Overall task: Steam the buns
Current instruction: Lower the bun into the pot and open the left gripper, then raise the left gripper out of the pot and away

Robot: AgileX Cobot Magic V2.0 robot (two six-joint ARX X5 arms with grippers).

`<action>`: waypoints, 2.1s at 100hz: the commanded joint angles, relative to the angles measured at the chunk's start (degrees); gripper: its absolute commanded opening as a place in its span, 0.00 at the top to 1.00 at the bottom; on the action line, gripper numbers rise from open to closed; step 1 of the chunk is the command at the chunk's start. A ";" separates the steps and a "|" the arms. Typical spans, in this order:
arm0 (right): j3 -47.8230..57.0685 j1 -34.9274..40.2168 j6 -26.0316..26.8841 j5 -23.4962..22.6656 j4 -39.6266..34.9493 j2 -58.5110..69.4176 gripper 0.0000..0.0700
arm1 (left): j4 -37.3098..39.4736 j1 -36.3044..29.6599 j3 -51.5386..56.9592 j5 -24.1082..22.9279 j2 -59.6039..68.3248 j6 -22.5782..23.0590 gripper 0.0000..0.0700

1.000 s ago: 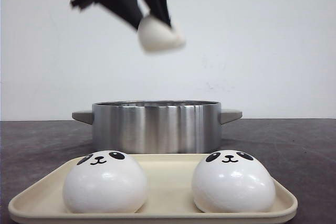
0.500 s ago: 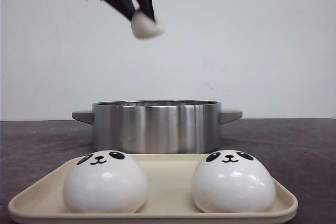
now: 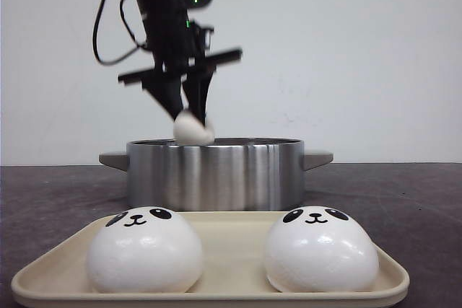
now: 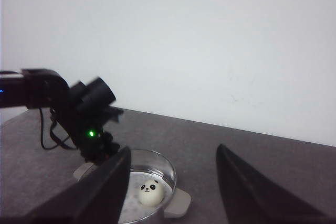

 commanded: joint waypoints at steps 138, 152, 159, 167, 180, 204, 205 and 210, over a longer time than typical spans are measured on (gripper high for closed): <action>0.74 0.42 2.21 0.50 -3.61 0.28 0.55 | 9.22 1.97 1.64 -0.46 7.78 0.33 0.42; 0.74 0.42 2.73 0.48 -3.63 0.28 0.55 | 9.20 2.03 1.64 -0.48 7.78 0.33 0.42; 0.74 0.39 3.10 0.48 -3.63 0.28 0.55 | 9.05 2.14 1.64 -0.46 7.78 0.33 0.41; 0.74 0.42 3.19 0.48 -3.63 0.28 0.55 | 8.41 2.34 1.64 -0.46 7.78 0.33 0.28; 0.74 0.39 3.21 0.50 -3.61 0.28 0.55 | 7.74 2.64 1.64 -0.44 7.76 0.33 0.12; 0.74 0.42 3.19 0.50 -3.58 0.28 0.55 | 5.77 2.91 4.28 -0.44 7.74 0.33 0.07; 0.74 0.42 3.17 0.50 -3.58 0.28 0.55 | 5.55 2.91 4.61 -0.44 7.74 0.33 0.07; 0.74 0.39 3.17 0.50 -3.56 0.28 0.55 | 4.15 2.91 6.56 -0.44 7.74 0.37 0.07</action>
